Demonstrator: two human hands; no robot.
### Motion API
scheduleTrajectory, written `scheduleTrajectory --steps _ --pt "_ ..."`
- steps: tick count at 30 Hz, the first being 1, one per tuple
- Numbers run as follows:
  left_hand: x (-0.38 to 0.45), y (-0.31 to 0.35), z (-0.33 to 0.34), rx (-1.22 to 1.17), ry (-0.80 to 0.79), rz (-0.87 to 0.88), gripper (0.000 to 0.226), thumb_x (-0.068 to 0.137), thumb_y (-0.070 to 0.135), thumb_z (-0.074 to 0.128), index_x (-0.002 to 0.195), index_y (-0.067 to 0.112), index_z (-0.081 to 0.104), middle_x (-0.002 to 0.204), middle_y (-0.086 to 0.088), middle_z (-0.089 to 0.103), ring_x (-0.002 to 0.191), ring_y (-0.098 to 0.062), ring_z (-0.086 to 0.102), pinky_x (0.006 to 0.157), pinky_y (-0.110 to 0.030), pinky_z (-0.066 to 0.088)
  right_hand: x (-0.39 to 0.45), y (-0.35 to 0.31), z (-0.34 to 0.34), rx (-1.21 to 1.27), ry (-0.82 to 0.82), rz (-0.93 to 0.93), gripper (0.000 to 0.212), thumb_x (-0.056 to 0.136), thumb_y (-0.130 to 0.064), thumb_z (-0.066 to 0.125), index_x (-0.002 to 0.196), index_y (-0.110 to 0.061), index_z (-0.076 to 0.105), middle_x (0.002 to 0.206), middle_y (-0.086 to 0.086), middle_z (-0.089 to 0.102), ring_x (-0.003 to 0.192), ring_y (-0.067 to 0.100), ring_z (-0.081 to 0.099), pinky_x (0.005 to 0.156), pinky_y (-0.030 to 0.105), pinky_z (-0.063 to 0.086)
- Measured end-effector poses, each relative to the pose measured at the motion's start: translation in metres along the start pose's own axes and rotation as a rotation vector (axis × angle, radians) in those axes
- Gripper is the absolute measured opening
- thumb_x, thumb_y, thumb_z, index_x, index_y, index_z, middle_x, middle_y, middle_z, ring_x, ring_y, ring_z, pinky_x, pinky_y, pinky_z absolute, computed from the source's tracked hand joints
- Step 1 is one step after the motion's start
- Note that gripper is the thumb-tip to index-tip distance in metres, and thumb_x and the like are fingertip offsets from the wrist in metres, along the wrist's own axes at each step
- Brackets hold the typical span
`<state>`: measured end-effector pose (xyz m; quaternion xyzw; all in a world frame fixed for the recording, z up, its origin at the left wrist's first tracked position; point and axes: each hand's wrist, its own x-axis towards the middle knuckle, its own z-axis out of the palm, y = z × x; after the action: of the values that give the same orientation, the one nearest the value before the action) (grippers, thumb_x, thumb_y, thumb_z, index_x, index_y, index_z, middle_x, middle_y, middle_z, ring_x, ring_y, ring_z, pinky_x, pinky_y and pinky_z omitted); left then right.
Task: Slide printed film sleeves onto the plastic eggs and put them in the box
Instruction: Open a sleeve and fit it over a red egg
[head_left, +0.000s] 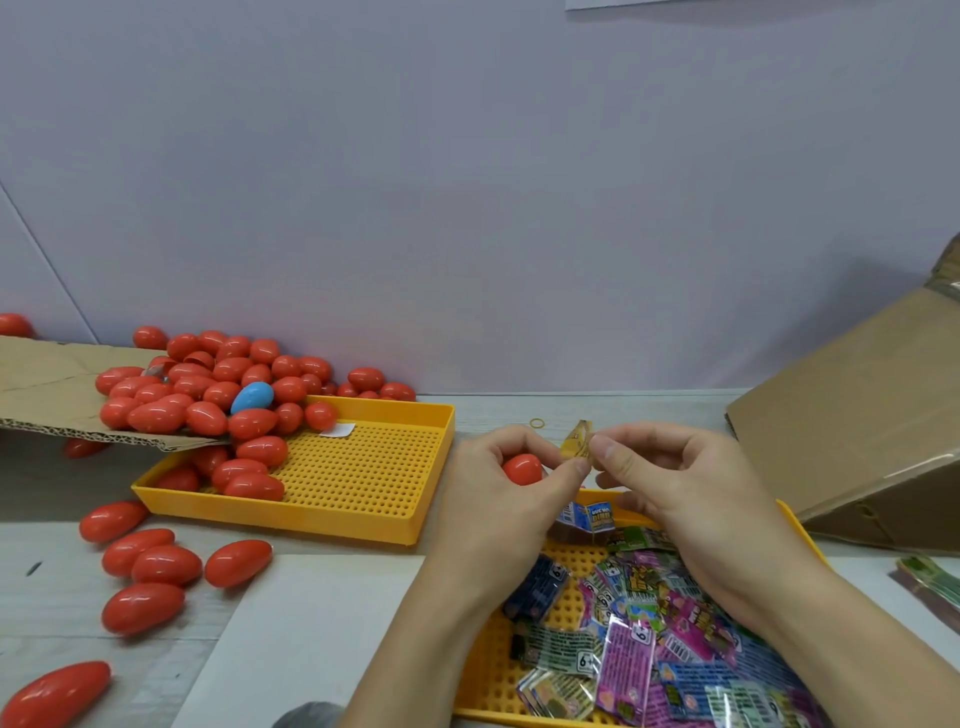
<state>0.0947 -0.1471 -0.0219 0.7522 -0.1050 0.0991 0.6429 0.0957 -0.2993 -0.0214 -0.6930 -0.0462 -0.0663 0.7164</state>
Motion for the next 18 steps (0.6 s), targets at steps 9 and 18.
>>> scheduleTrajectory --steps 9,18 --pt "0.001 -0.005 -0.002 -0.067 0.011 0.017 0.014 0.085 0.027 0.077 0.073 0.023 0.069 0.053 0.009 0.052 0.047 -0.009 0.049 0.047 -0.021 0.043 0.000 -0.002 0.000 0.160 -0.147 0.121 0.025 0.062 -0.032 0.076 0.082 -0.017 0.077 0.083 0.000 0.068 0.077 0.010 0.062 0.062 0.026 0.048" --pt "0.008 -0.012 -0.005 -0.429 0.072 -0.122 0.018 0.086 0.009 0.069 0.076 0.023 0.075 0.051 0.002 0.044 0.040 -0.010 0.037 0.048 -0.027 0.042 -0.003 -0.002 0.003 -0.163 -0.270 -0.022 0.008 0.087 -0.020 0.070 0.079 -0.022 0.070 0.073 -0.001 0.062 0.071 0.007 0.057 0.065 0.023 0.050"
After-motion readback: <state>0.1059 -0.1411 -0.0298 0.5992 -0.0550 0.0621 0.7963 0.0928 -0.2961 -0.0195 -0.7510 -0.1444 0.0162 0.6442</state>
